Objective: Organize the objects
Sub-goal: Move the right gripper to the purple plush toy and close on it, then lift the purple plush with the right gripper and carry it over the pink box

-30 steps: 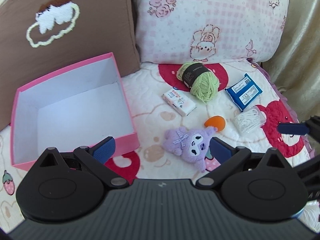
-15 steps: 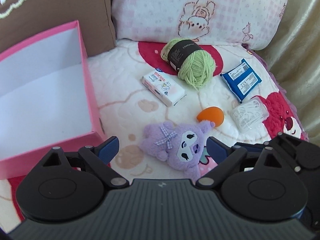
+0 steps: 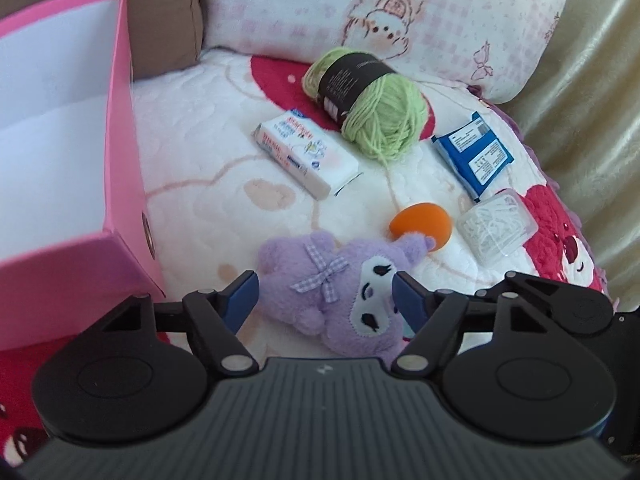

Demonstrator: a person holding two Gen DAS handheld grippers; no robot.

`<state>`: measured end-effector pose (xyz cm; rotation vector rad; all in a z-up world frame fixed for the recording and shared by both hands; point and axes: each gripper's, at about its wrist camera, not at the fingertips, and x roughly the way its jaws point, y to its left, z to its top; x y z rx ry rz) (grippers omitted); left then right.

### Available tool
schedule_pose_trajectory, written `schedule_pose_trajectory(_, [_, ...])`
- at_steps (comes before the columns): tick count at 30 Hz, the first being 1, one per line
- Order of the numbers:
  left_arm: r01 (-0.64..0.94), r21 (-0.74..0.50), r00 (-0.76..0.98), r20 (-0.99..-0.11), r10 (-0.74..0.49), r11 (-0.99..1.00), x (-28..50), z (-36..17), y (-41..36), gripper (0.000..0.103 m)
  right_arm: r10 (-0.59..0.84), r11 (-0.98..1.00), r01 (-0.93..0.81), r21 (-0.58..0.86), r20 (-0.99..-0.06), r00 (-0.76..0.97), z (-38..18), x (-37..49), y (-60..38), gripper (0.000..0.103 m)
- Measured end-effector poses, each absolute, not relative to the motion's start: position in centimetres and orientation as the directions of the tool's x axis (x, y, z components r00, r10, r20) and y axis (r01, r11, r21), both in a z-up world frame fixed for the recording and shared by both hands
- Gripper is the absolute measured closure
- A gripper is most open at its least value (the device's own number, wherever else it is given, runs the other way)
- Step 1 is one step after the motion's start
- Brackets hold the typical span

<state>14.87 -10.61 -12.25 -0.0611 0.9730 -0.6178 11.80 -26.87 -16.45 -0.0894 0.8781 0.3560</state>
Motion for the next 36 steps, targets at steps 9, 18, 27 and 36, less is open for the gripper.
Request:
schedule_pose_trajectory(9, [0.423,-0.351,0.487,-0.690,-0.536,0.835,14.7,-13.4,-10.2,0.040,0.229,0.937,-0.349,0.008,-0.769,0.597,-17.3,12.4,-26.5,0.049])
schedule_pose_trajectory(18, [0.428,-0.423,0.370,-0.724,-0.582,0.799,14.8,-13.5,-10.0,0.039,0.193,0.939,-0.342,-0.027,-0.783,0.592,-16.6,11.4,-27.9,0.081])
schedule_pose_trajectory(27, [0.421,-0.428,0.377,-0.719,-0.583,0.800,14.0,-12.6,-10.1,0.051,0.149,0.932,-0.348,-0.101,-0.768,0.623,-15.7,11.3,-29.1,0.077])
schedule_pose_trajectory(36, [0.315,-0.468,0.377,-0.737,-0.562,0.826,15.0,-14.4,-9.0,0.051,0.168,0.918,-0.383,-0.107,-0.769,0.617,-15.7,12.5,-28.1,0.057])
